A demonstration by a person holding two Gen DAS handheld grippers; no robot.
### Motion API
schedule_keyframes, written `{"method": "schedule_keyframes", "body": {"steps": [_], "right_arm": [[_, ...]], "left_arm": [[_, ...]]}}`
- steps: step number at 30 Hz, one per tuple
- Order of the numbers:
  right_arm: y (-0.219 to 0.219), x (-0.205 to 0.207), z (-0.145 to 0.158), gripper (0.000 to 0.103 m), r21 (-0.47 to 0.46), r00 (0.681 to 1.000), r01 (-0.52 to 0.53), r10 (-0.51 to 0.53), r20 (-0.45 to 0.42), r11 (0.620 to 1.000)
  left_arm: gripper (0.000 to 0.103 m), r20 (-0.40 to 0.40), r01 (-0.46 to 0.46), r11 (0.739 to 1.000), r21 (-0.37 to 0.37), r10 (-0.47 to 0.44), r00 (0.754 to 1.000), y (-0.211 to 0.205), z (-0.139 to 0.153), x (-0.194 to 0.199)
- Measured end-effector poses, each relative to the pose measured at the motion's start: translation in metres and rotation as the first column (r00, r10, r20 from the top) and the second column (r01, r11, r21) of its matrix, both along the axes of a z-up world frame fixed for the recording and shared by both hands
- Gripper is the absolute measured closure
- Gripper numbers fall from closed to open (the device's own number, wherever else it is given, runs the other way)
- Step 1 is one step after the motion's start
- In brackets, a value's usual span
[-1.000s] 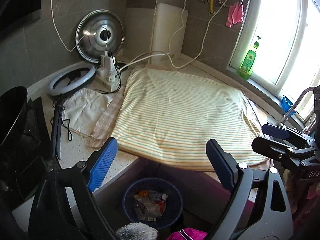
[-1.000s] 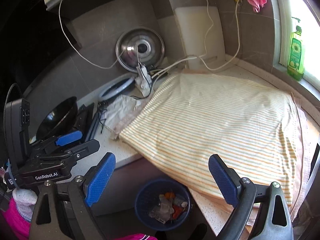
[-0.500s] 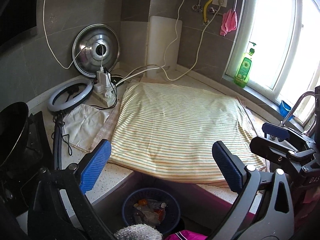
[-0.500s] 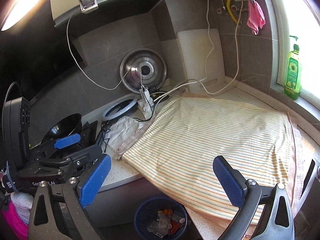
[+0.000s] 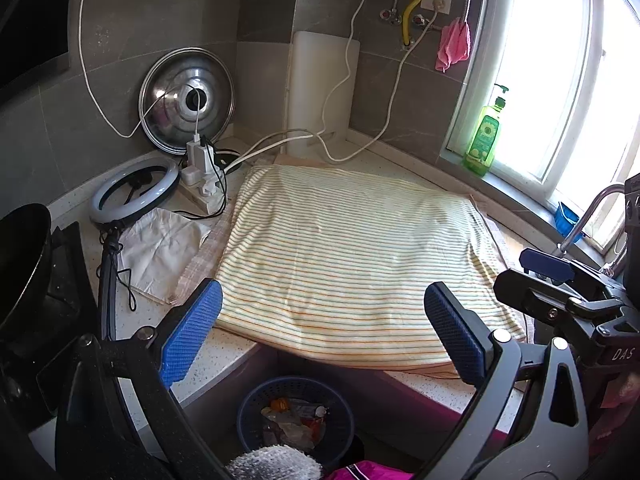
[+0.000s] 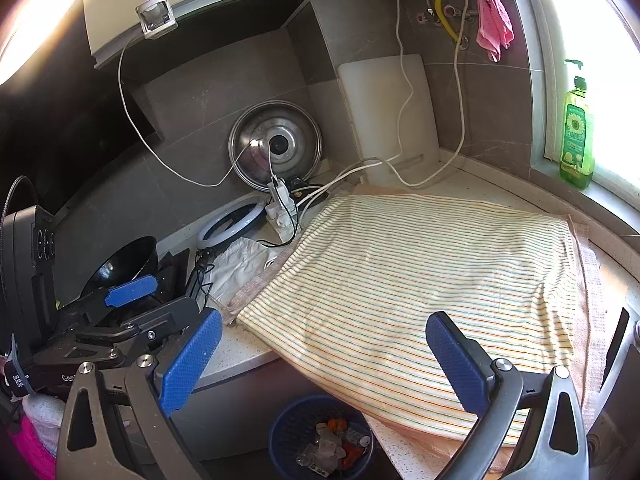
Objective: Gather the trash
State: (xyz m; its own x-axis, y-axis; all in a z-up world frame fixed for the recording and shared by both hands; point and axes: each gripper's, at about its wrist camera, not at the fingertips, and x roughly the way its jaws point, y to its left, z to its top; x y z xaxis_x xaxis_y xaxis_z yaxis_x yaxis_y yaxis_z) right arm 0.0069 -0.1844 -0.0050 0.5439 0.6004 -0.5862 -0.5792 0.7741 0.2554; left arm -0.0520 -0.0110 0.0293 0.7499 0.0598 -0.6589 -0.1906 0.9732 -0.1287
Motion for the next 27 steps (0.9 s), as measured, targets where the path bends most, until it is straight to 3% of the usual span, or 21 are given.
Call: {"method": "schedule_keyframes", "body": {"steps": [27], "right_arm": [[0.0023, 0.0043, -0.0039, 0.0, 0.007, 1.0, -0.011, 0.011, -0.019, 1.0]], "left_arm": [[0.001, -0.01, -0.008, 1.0, 0.014, 0.008, 1.0, -0.0026, 0.0049, 0.0001]]}}
